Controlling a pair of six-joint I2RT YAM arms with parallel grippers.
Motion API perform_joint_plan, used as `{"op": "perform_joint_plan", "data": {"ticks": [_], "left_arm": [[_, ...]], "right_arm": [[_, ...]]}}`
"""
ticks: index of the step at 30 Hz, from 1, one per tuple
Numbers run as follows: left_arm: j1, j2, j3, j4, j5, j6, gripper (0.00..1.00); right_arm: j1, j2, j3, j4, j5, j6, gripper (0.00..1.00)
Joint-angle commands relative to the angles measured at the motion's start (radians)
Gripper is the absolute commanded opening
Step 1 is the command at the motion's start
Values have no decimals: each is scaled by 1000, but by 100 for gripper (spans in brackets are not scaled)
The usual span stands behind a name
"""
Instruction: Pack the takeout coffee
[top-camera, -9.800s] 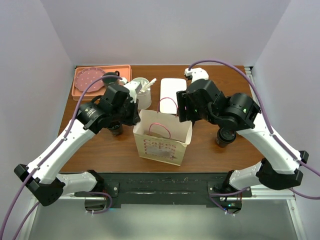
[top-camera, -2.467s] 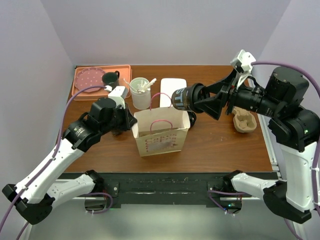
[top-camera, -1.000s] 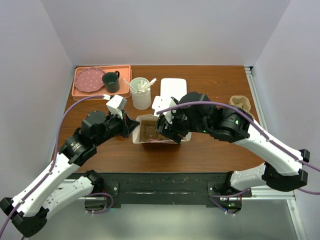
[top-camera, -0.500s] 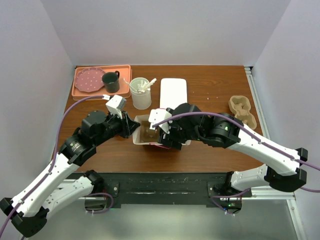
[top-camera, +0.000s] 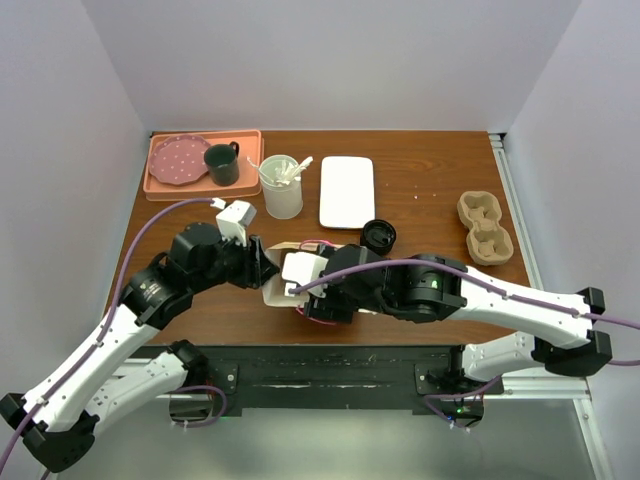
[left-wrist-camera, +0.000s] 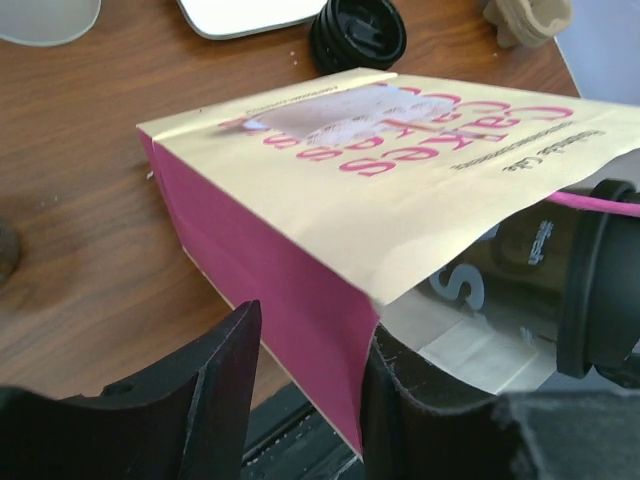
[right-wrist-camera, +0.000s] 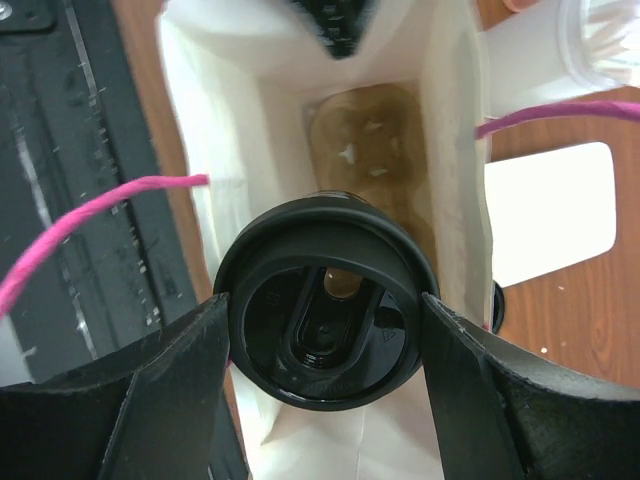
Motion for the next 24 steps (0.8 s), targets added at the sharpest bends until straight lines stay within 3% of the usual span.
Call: {"op": "perform_joint_plan", "data": {"ticks": [1, 6, 8, 13, 16, 17, 19, 24], "left_arm": [[1, -13, 36, -43, 17, -9, 42], [1, -22, 34, -34, 34, 5, 25], [-1, -32, 34, -20, 43, 10, 24], [-1, -46, 40, 2, 78, 26, 25], [1, -54, 45, 2, 89, 31, 31], [1, -48, 51, -11, 78, 33, 39], [-1, -31, 95, -72, 20, 42, 43], [1, 36, 152, -155, -92, 68, 41]], "right_arm": [[19, -8, -4, 78, 126, 22, 43], [38, 10, 3, 70, 191, -6, 43], [38, 22, 8, 72, 199, -35, 43], [48, 67, 32, 43, 231, -69, 43], [65, 91, 31, 25, 261, -63, 43], [70, 100, 32, 21, 266, -58, 43], [85, 110, 33, 12, 275, -45, 43], [119, 125, 10, 9, 310, -12, 42]]}}
